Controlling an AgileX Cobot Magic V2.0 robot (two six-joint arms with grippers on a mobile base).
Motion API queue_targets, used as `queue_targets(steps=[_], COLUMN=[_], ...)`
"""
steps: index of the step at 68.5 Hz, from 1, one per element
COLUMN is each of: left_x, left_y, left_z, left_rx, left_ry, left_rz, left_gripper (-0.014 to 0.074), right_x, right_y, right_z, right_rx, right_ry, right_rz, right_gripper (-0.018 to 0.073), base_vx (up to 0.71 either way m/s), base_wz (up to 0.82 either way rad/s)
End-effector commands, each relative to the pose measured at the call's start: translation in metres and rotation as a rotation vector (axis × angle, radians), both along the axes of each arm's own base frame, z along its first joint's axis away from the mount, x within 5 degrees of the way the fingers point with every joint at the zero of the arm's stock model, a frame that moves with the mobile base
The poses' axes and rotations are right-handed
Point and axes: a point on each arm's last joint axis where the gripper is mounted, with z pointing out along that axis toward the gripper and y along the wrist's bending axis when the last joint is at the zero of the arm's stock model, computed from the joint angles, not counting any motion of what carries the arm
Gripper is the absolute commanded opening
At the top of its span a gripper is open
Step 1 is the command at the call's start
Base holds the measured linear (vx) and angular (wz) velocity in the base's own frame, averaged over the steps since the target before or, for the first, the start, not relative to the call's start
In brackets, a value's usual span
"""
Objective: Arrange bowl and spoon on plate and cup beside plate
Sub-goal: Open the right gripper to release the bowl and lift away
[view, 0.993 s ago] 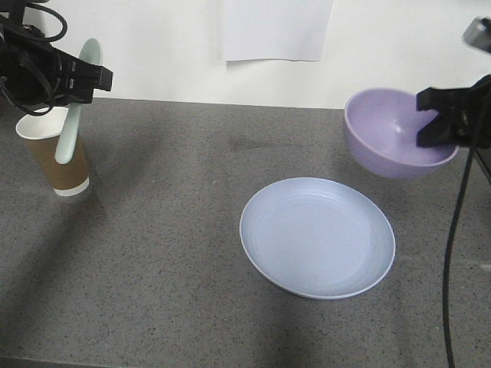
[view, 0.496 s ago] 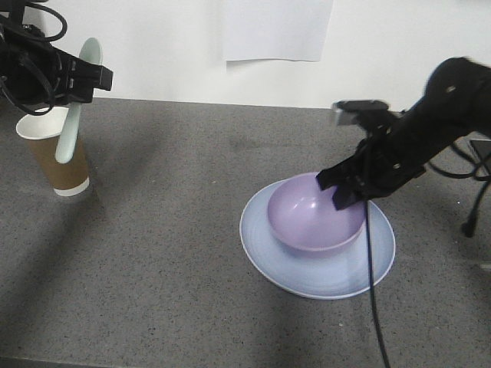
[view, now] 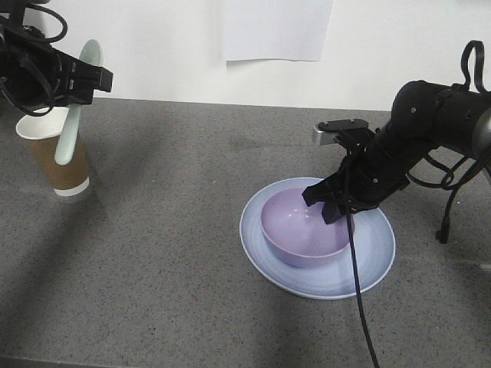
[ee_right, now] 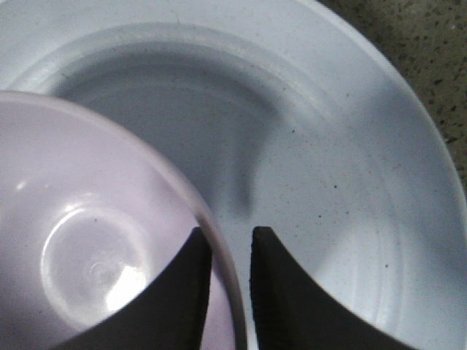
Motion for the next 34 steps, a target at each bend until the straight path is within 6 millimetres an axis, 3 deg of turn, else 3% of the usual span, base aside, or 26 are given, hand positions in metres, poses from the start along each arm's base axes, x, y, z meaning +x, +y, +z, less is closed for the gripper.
queue_targets(steps=[1,20,31,34], left_x=[-0.006,-0.007,-0.007,-0.007], left_y=[-0.001,-0.002,-0.005,-0.005], left_z=[0.022,0.022,0.023,0.024], left_rx=[-0.034,-0.051,-0.094,-0.096], left_ry=[-0.105,-0.095,-0.101,-0.108], left_rz=[-0.002,-0.006,-0.013,-0.012], left_gripper=[-0.0006,-0.0006,-0.0006,-0.0006], right_x=[0.001,0.000,-0.008,-0.014], right_y=[-0.001,-0.002,-0.005,-0.007], right_z=[0.027,0.034,0.064,0.080], right_rx=[0.021,0.028,0.041,0.044], right_ry=[-0.101,-0.127,-0.238,-0.296], right_rz=[-0.011,-0.014,-0.019,-0.021], right_gripper=[0.0224,0.0379,0.0381,0.0381], base_vx=[0.00,0.00,0.00,0.00], base_wz=[0.00,0.00,0.00,0.00])
